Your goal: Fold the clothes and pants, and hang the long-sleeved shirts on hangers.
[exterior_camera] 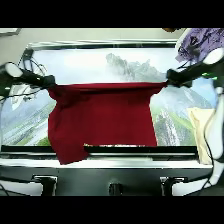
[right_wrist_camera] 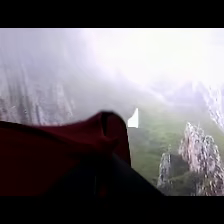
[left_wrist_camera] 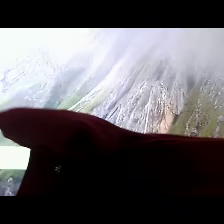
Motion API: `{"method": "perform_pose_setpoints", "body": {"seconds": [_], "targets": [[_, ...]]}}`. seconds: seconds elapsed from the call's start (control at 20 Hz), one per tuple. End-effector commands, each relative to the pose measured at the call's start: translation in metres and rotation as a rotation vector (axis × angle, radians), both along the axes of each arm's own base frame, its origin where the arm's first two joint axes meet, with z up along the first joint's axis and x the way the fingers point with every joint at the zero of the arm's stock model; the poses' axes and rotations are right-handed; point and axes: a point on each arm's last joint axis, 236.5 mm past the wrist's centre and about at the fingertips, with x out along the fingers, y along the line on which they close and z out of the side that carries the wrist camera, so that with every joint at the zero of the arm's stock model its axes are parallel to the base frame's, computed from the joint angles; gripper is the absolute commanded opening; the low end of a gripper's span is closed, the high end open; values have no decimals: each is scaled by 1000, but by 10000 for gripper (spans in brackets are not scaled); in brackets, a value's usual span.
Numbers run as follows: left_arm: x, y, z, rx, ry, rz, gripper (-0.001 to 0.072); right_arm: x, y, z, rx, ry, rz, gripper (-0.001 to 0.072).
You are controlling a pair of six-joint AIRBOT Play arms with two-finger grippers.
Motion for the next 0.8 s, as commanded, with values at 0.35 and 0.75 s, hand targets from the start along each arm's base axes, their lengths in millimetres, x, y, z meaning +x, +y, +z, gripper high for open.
{"method": "perform_pose_setpoints", "body": {"seconds": [0.35, 0.75], "targets": [[2, -1, -53, -99, 126, 33, 405, 6, 23, -87, 65, 174, -9, 424], [-122, 82, 10, -195, 187, 207, 405, -76, -29, -24, 308, 152, -5, 492]]}}
